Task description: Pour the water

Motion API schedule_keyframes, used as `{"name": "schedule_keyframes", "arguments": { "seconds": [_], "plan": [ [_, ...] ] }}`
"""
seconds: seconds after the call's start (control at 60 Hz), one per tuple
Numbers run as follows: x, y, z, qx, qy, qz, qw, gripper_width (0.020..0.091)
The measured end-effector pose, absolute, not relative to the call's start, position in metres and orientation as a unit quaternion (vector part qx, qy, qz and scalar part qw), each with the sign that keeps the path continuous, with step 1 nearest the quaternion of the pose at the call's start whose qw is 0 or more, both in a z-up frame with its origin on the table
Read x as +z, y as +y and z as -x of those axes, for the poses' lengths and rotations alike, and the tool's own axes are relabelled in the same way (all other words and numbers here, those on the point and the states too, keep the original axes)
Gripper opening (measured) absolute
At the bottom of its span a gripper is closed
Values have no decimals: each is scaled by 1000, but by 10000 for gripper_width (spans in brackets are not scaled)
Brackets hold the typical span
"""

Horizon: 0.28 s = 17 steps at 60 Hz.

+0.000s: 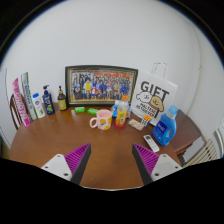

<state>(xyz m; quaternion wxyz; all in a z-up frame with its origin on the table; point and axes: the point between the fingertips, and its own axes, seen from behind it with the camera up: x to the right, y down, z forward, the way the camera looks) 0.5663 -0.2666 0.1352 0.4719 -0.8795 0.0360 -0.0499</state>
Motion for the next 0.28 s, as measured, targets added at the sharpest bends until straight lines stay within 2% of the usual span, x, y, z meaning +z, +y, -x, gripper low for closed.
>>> {"name": "schedule_keyframes", "arguments": {
  "seconds": [0.283],
  "plan": [
    [137, -284, -557, -55, 41, 881, 468, 853]
  ]
}}
